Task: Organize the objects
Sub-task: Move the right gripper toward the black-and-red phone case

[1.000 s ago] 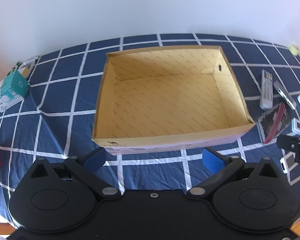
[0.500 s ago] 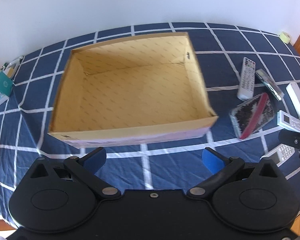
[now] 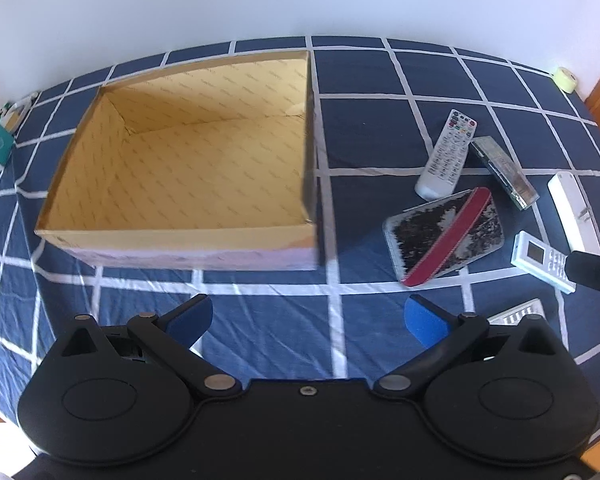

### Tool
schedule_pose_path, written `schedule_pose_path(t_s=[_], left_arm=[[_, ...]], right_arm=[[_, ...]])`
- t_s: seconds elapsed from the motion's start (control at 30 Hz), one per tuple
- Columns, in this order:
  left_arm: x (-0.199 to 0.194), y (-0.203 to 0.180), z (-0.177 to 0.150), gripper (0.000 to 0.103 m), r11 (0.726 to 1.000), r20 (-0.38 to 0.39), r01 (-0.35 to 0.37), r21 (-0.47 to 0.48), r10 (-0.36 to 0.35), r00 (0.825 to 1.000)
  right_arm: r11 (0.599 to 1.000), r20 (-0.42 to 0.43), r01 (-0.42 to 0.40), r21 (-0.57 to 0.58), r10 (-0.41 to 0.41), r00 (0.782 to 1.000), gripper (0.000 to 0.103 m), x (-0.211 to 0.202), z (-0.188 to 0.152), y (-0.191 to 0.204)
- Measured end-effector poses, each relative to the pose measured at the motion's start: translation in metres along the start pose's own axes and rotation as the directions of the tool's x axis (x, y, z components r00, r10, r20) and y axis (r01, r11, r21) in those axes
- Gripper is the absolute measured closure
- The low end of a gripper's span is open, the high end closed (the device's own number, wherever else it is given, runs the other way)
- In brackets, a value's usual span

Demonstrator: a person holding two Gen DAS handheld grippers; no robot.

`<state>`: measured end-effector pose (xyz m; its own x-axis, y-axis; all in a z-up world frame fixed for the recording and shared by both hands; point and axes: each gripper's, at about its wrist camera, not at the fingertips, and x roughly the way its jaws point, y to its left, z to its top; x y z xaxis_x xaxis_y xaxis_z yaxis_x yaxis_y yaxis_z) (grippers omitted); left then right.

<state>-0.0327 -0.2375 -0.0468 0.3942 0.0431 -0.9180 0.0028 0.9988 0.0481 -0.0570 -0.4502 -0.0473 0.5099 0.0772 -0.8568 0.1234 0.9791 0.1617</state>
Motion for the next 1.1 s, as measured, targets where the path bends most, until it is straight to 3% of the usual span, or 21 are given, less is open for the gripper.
schedule_pose_path(t_s=[0.5, 1.1], left_arm=[[0.013, -0.044, -0.021, 0.000, 0.983, -0.027, -0.067, -0.171, 0.063, 0.998], [0.062, -0.064, -0.002, 0.000, 0.961, -0.117, -0.100, -0.256, 0.072, 0.991]], right_arm=[[0.990, -0.064, -0.092, -0.103, 0.085, 0.994, 0.000, 0.024, 0.007, -0.045], [0.970, -0.197, -0.173, -0.171, 0.139, 0.971, 0.000, 0.099, 0.045, -0.041]])
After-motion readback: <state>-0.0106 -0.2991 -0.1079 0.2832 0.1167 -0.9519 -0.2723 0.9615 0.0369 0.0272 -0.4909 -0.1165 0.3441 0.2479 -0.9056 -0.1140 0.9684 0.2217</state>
